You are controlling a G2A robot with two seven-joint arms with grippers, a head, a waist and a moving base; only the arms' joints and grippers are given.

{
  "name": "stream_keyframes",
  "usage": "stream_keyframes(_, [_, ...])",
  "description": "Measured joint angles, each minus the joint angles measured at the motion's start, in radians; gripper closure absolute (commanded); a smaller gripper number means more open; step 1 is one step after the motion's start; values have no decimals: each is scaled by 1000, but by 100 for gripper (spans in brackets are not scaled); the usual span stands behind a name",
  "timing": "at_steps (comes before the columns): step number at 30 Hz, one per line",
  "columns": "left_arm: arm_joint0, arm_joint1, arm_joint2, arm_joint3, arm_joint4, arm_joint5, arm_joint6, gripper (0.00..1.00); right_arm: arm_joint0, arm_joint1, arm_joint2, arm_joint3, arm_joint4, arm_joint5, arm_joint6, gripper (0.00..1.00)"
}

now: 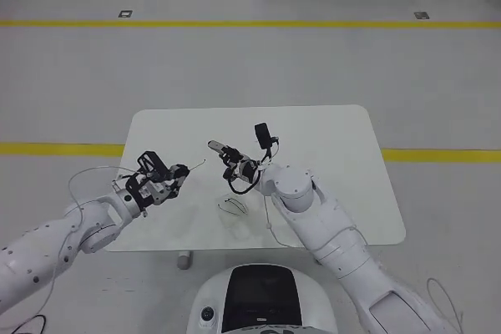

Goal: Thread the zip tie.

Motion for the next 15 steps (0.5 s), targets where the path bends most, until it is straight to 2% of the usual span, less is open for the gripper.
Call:
stream_keyframes(3, [8,0,-13,15,-38,-24,3,100,0,0,0,0,0,0,0,0])
stream_keyframes(9, [19,-1,-32,11,-7,-58,18,100,0,0,0,0,0,0,0,0])
stream_keyframes(10, [20,-1,-35,8,-4,-59,19,100,0,0,0,0,0,0,0,44])
stream_keyframes(11, [21,-1,-36,7,-2,-60,20,100,0,0,0,0,0,0,0,57])
stream_keyframes(12, [21,-2,-37,6,-2,-60,20,100,0,0,0,0,0,0,0,84])
stream_keyframes(13, [21,-2,-37,6,-2,-60,20,100,0,0,0,0,0,0,0,97])
stream_keyframes(14, [21,-2,-37,6,-3,-59,20,100,0,0,0,0,0,0,0,79])
stream_keyframes(15, [21,-2,-36,6,-3,-59,20,100,0,0,0,0,0,0,0,4])
